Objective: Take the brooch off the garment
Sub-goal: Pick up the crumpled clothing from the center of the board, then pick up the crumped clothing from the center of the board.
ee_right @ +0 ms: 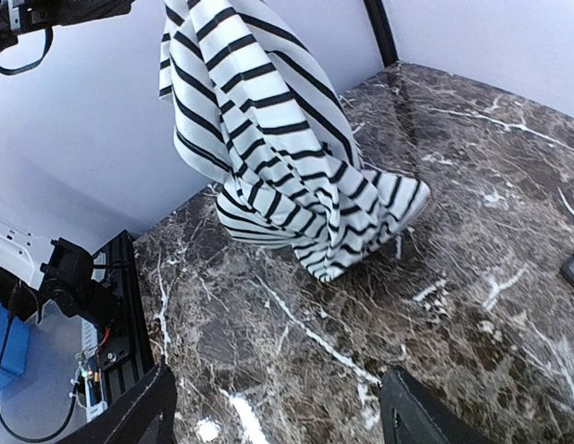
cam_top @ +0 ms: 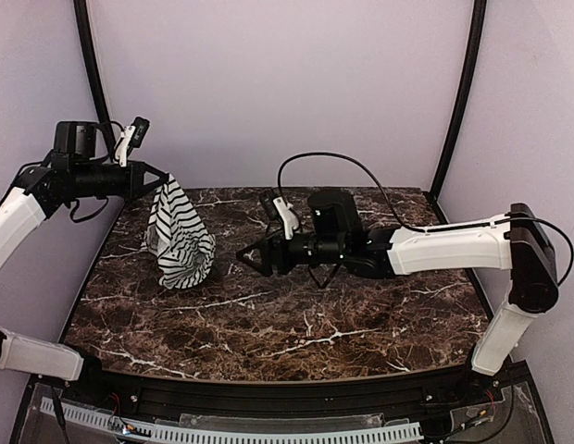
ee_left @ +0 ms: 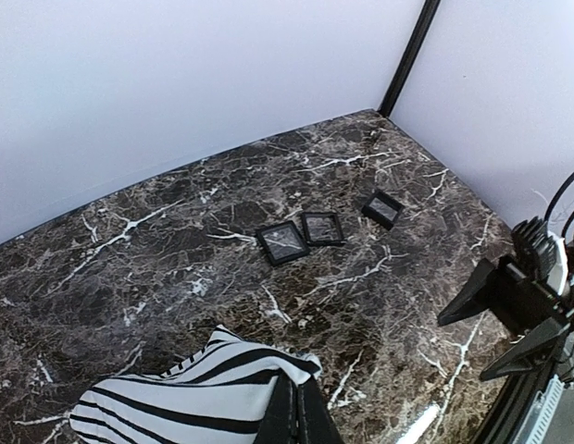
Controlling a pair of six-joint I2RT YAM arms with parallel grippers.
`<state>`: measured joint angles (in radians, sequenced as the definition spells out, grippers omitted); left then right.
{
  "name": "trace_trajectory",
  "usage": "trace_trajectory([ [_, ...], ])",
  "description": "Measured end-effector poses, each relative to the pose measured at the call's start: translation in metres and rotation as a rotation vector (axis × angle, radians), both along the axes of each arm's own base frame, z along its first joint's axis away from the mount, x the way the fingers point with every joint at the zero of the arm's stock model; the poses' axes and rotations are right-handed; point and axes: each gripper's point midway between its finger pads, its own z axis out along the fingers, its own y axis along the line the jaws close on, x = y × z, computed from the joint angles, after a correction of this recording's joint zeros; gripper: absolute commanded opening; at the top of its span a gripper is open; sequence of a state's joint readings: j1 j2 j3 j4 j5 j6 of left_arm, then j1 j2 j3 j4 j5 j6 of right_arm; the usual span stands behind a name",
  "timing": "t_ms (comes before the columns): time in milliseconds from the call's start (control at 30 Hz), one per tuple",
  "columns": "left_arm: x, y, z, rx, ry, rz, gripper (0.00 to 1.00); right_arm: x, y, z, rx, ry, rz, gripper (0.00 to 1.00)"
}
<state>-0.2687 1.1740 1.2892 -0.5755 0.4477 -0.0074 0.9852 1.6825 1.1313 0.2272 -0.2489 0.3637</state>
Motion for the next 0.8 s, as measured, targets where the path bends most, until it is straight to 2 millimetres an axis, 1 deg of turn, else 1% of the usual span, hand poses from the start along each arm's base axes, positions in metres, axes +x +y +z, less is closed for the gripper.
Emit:
trace_trajectory([
  [33, -0.004, -0.001, 0.003, -0.013, 0.001, -0.011, 0.01, -0.002, 0.01, 0.002, 0.011, -0.009, 0.011, 0.72],
  [100, -0.011, -0.003, 0.009, -0.035, 0.0, -0.027, 0.01, -0.003, 0.023, 0.002, 0.022, -0.018, 0.02, 0.7],
  [200, -0.017, -0.005, 0.018, -0.058, -0.005, -0.043, 0.01, 0.001, 0.038, -0.004, 0.027, -0.019, 0.016, 0.67],
  [333, -0.022, -0.007, 0.028, -0.079, -0.01, -0.055, 0.01, 0.014, 0.056, -0.021, 0.014, -0.008, -0.003, 0.63],
  [467, -0.024, -0.007, 0.032, -0.09, -0.009, -0.058, 0.01, 0.024, 0.073, -0.04, -0.006, 0.007, -0.007, 0.63],
  [600, -0.025, -0.007, 0.035, -0.099, -0.009, -0.052, 0.01, 0.023, 0.086, -0.056, -0.02, 0.021, 0.024, 0.64],
  [667, -0.025, -0.006, 0.035, -0.101, -0.003, -0.042, 0.01, 0.018, 0.09, -0.061, -0.023, 0.027, 0.045, 0.62],
  [700, -0.024, -0.005, 0.035, -0.101, -0.001, -0.034, 0.01, 0.014, 0.094, -0.062, -0.022, 0.03, 0.061, 0.59],
  [733, -0.024, -0.004, 0.035, -0.103, 0.002, -0.027, 0.01, 0.01, 0.097, -0.062, -0.019, 0.033, 0.076, 0.5],
  [767, -0.023, -0.003, 0.035, -0.106, 0.004, -0.019, 0.01, 0.007, 0.1, -0.061, -0.012, 0.036, 0.09, 0.36],
  [800, -0.023, -0.002, 0.036, -0.11, 0.006, -0.01, 0.01, 0.004, 0.104, -0.059, -0.002, 0.039, 0.107, 0.24],
])
